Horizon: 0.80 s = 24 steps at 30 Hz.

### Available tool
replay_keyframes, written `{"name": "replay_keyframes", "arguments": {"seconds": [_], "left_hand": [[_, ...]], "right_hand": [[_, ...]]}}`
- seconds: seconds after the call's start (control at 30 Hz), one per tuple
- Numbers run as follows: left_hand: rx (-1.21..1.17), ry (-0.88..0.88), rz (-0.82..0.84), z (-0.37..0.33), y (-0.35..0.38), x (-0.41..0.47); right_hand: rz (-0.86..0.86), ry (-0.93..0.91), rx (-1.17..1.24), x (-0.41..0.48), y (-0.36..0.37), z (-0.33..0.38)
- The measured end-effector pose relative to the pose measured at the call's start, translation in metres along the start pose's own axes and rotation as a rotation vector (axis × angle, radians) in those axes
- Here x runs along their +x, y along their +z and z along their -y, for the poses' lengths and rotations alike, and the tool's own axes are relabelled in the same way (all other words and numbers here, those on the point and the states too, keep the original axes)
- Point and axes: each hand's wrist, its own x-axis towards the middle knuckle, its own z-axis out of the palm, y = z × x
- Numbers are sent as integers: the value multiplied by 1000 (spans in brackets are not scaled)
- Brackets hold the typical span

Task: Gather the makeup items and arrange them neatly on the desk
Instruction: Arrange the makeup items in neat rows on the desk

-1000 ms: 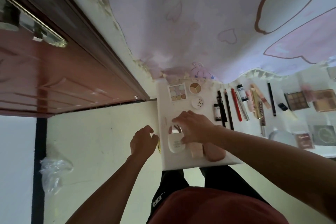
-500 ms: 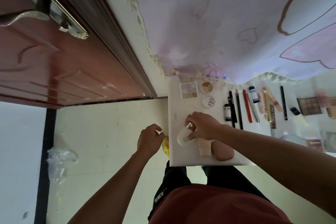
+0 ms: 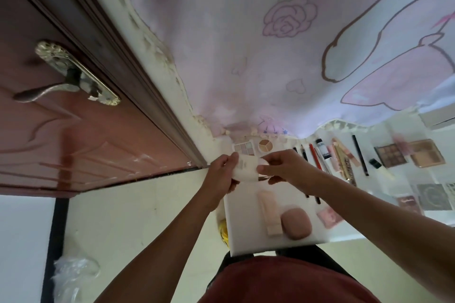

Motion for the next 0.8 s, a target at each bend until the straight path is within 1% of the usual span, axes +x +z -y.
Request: {"name": "replay_keyframes", "arguments": {"seconds": [0.1, 0.23, 0.37, 0.57, 0.67, 0.7, 0.73, 0.77, 0.8], "left_hand": [[-2, 18, 7, -14, 1, -1], [74, 81, 15, -21, -1, 0], [103, 104, 5, -24, -2, 0], [56, 79, 21, -29, -3, -2], [-11, 10, 28, -31, -3, -3], [-15, -5, 26, -31, -4, -3], [-9, -15, 19, -31, -4, -2], [-1, -17, 9, -31, -5, -1], [5, -10, 3, -30, -6, -1]], "right_hand": [[-47, -79, 4, -10, 3, 8], [-111, -164, 1, -20, 9, 12], [-178, -270, -65, -28, 17, 15], [-356, -461, -495, -31, 20, 8], [-400, -691, -712, -30, 18, 0], [-394, -733, -756, -29, 17, -3], [-385, -730, -749, -28, 17, -5], [-367, -675, -676, -28, 17, -3], [-333, -555, -529, -28, 18, 4]]}}
